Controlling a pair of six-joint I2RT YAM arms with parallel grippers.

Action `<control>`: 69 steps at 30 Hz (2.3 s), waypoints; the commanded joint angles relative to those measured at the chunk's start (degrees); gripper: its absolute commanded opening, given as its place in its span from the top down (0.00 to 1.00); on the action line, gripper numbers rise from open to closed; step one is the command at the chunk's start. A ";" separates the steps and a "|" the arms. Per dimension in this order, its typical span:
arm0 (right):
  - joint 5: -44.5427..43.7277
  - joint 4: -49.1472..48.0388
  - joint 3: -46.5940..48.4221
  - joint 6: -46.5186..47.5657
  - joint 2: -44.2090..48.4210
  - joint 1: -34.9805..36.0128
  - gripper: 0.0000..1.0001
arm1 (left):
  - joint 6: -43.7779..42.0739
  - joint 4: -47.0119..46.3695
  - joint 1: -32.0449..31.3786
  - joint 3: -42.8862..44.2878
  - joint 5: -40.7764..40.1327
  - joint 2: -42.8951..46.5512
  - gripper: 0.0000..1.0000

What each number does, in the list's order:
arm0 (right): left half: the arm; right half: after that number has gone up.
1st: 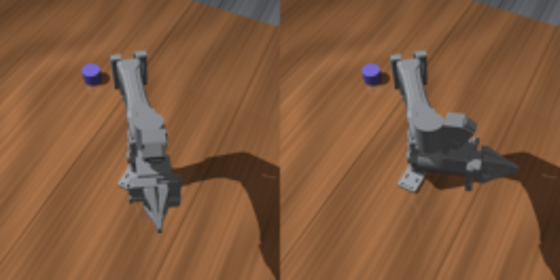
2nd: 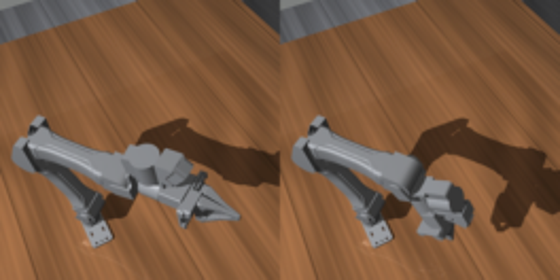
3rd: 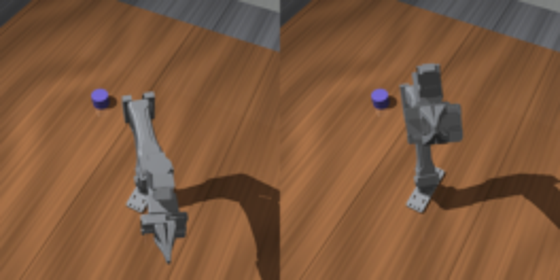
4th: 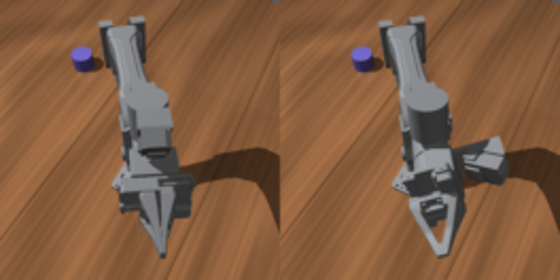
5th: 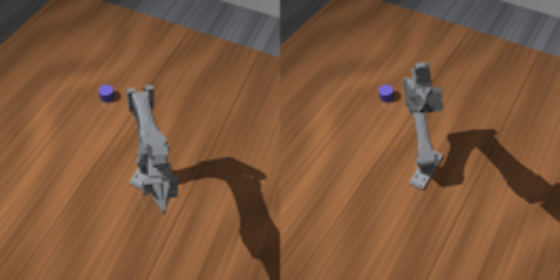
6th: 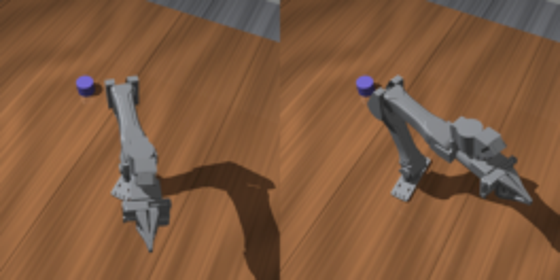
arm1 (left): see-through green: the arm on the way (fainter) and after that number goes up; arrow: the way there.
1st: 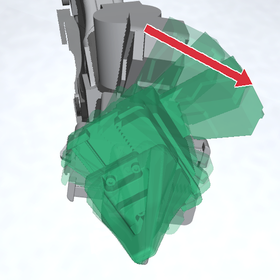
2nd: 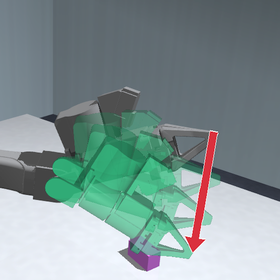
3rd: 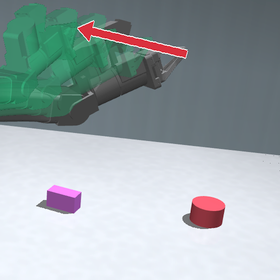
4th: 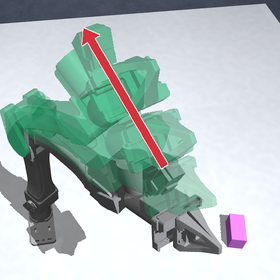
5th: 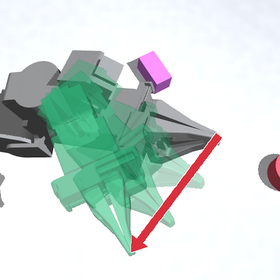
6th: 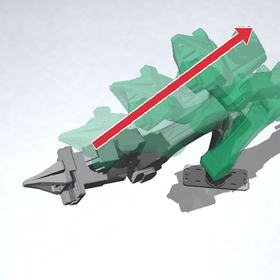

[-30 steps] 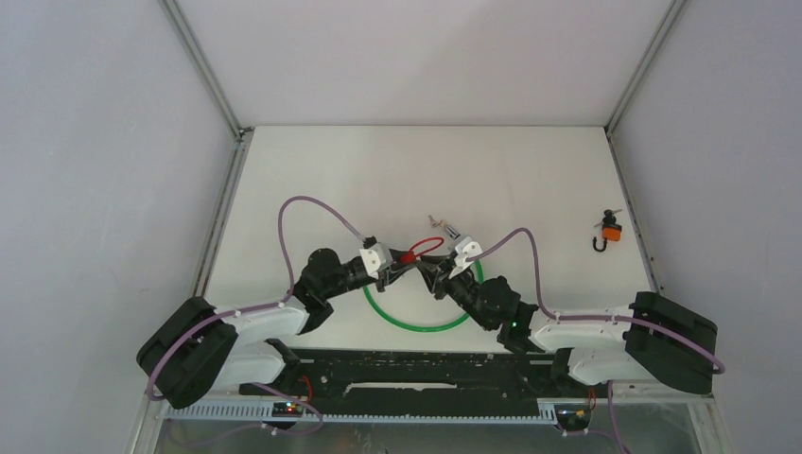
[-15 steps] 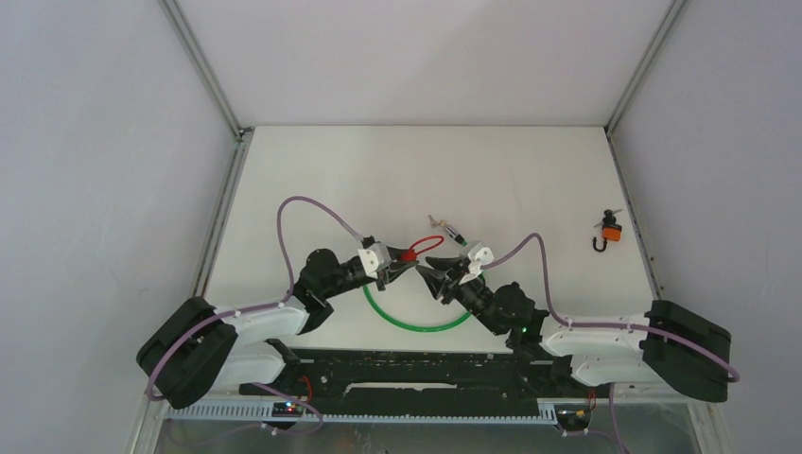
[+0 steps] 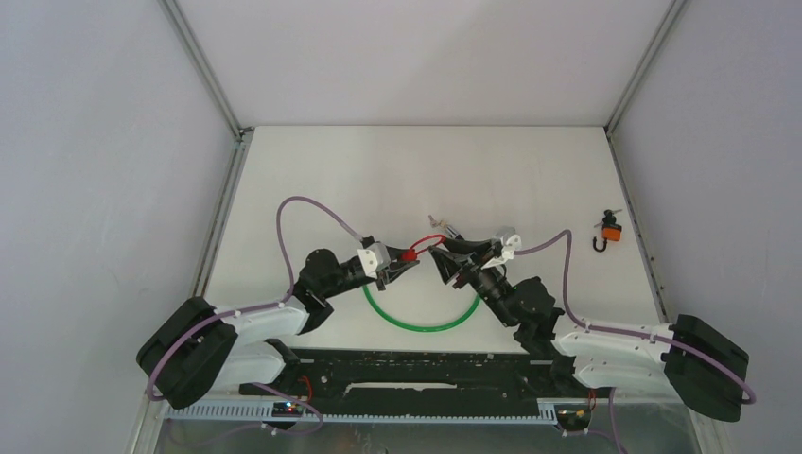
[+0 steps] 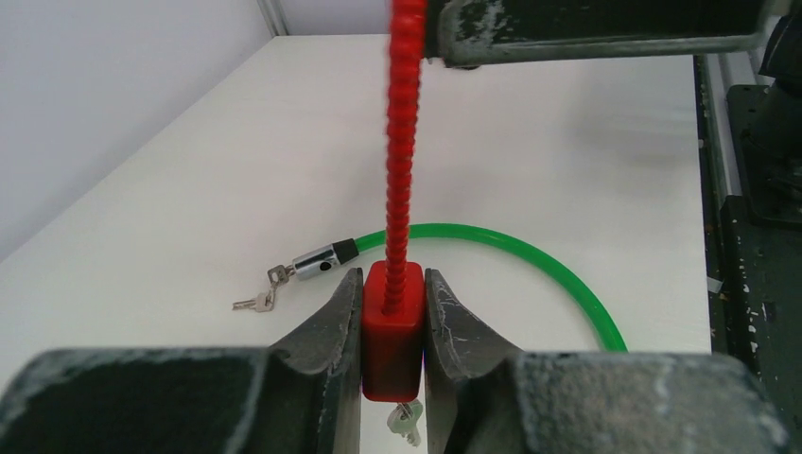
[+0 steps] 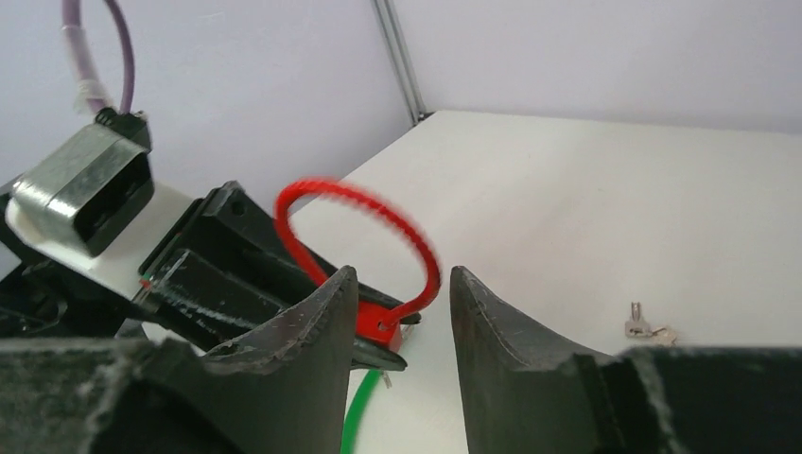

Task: Lock with the key
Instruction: Lock the lock.

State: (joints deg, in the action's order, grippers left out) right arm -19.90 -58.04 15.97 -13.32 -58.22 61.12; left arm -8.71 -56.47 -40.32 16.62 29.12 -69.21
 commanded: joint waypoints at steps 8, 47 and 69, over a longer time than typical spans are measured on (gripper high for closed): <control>1.94 -5.53 -0.41 -12.03 -4.95 -2.57 0.63 | 0.99 -4.60 -0.20 2.89 1.35 0.64 1.00; 8.03 -1.59 6.24 1.10 -15.68 2.48 1.00 | 0.29 -2.33 -0.14 3.60 2.28 0.99 1.00; 7.62 5.47 6.27 3.47 -10.74 2.82 0.65 | 0.55 -2.68 -0.16 3.33 1.40 1.07 1.00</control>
State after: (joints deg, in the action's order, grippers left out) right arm -16.14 -55.70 20.97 -11.49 -73.17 62.65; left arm -8.43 -52.84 -40.01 16.62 30.24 -69.21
